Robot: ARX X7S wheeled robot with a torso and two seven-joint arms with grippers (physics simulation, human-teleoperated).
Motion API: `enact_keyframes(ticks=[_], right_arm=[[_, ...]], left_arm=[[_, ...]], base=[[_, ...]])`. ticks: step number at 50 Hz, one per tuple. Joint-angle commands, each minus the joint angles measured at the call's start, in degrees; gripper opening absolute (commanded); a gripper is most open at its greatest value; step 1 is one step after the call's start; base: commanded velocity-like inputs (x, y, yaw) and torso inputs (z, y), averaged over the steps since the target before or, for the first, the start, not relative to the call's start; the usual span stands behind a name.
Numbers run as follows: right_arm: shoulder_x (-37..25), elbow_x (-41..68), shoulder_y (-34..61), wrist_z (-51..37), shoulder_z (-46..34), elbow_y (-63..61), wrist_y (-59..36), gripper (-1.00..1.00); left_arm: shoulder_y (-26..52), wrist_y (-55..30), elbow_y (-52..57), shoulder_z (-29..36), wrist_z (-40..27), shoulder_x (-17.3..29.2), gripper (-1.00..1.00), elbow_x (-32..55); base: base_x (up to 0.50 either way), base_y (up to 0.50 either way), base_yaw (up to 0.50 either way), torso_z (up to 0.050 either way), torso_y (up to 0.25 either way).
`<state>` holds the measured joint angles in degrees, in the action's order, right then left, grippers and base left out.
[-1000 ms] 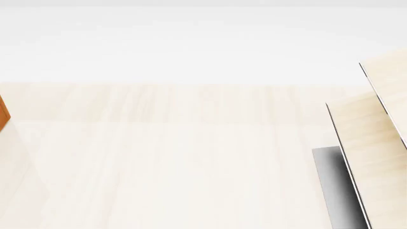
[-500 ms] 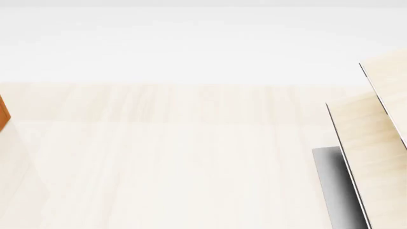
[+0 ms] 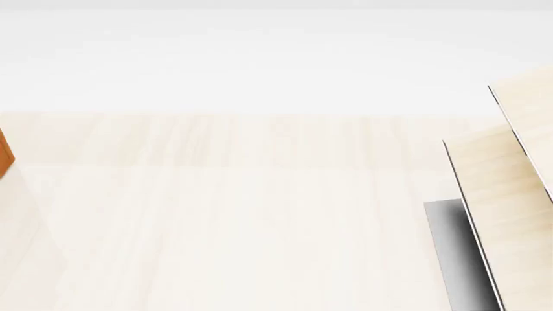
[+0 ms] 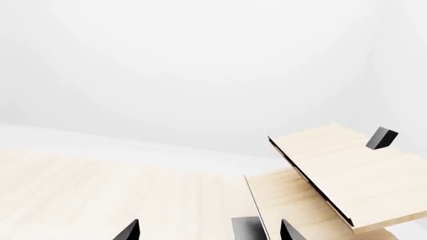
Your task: Close the top drawer of the cabinet and put the bowl on top of it.
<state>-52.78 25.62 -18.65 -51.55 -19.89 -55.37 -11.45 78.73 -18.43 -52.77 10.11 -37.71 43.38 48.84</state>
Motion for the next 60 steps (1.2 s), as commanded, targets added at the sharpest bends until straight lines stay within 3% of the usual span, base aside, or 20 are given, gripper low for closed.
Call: enact_keyframes(ticks=[1, 12, 13, 60], right_arm=[[0.0, -0.1, 0.2, 0.0, -0.3, 0.2, 0.2, 1.0], [-0.1, 0.0, 0.1, 0.0, -0.4, 0.4, 0.5, 1.0], [-0.1, -0.1, 0.2, 0.0, -0.4, 0.3, 0.4, 1.0], [-1.0, -0.5, -0.9, -0.8, -0.8, 0.0, 1.9, 1.0]], left_arm=[[0.3, -1.3, 1.2, -0.3, -0.4, -0.1, -1.0, 2.8], [0.5, -2.6, 1.9, 0.0, -0.2, -0.1, -1.0, 2.9], [0.5, -2.7, 1.9, 0.1, -0.2, -0.1, 1.0, 2.9], [-5.8, -9.3, 14.7, -4.2, -5.1, 3.3, 1.0, 9.5]], base=[[0.0, 0.0, 0.0, 0.0, 0.0], [0.0, 0.0, 0.0, 0.0, 0.0], [0.0, 0.0, 0.0, 0.0, 0.0], [0.0, 0.0, 0.0, 0.0, 0.0]])
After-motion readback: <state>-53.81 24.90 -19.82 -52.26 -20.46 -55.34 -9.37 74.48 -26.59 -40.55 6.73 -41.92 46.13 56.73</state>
